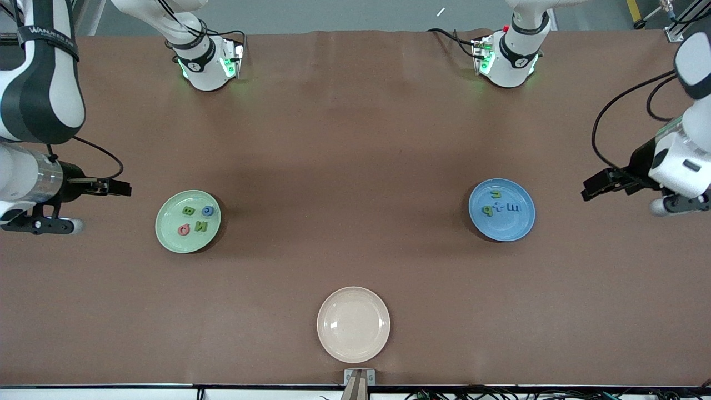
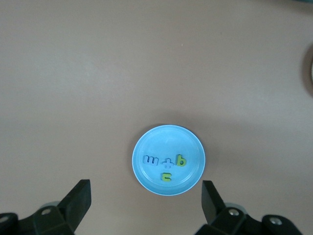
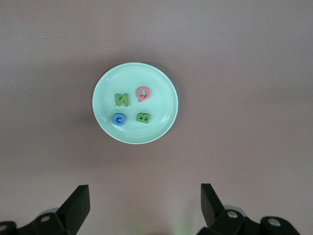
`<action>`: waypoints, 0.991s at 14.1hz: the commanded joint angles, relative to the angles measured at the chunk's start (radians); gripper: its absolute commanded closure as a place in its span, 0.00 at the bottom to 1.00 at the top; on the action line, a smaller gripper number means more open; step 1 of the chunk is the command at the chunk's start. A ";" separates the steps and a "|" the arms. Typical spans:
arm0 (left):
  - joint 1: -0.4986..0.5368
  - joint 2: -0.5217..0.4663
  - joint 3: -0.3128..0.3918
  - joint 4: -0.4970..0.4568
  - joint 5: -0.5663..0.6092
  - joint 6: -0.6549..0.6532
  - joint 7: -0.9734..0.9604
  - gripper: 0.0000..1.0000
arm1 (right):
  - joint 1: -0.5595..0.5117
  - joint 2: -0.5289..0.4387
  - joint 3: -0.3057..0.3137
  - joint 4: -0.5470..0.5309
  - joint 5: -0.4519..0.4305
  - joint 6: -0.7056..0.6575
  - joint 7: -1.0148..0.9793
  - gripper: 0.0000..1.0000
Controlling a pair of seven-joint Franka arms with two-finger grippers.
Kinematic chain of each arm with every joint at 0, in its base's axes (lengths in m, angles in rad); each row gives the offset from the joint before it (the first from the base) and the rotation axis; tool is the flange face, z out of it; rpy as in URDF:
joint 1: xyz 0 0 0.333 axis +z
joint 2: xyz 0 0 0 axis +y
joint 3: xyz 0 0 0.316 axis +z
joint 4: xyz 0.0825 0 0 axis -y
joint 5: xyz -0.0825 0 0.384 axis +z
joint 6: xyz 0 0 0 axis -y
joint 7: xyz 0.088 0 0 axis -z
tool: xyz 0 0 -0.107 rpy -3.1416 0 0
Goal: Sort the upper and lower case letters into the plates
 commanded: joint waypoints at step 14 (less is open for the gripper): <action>0.042 -0.085 -0.009 0.124 -0.007 -0.260 0.145 0.00 | -0.094 -0.006 0.017 0.123 0.002 -0.006 -0.087 0.00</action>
